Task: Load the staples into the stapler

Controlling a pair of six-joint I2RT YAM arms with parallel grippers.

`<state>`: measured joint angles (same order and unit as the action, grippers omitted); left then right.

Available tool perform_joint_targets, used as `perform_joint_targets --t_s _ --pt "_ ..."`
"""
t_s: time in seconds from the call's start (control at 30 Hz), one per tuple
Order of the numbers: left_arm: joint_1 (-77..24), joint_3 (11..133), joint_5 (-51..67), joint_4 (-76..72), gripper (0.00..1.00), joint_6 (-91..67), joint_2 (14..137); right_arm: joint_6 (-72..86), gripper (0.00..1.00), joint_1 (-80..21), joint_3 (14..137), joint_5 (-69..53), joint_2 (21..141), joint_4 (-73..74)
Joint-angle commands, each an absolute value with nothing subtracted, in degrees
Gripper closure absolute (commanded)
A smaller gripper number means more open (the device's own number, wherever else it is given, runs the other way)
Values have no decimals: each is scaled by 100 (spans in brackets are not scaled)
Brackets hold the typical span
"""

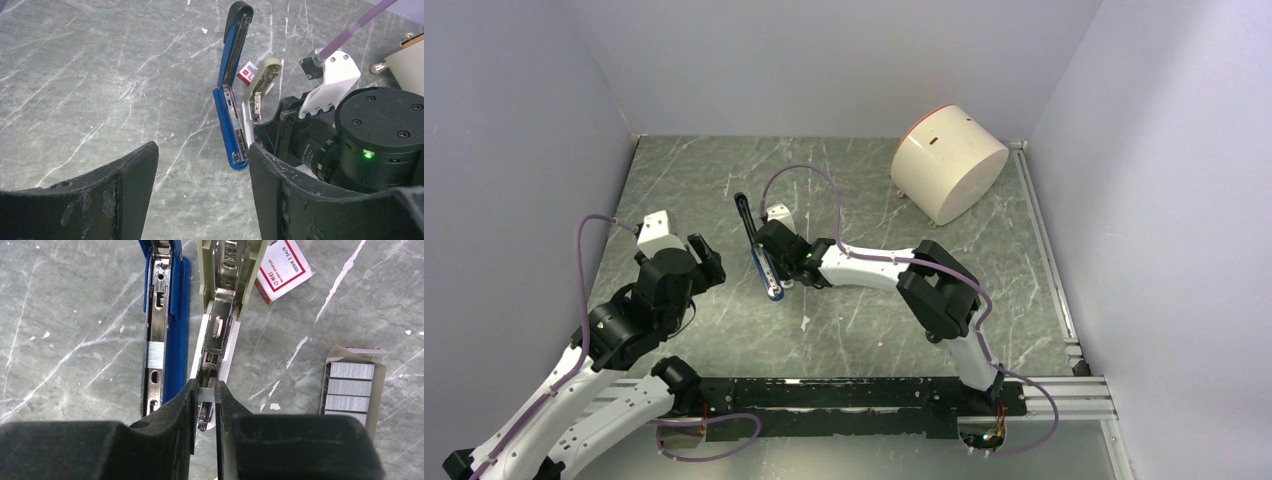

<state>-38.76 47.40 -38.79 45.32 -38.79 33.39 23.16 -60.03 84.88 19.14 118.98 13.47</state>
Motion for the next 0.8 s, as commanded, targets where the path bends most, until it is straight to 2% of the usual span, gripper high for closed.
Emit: perform_joint_targets --t_s 0.0,0.77 --pt "-3845 4718 -3964 4518 29 -3850 3365 2260 81 -6025 8402 1896 11883 1265" --pt "-3849 4711 -3964 4518 29 -3851 3368 2258 82 -6021 8447 1989 11625 1202"
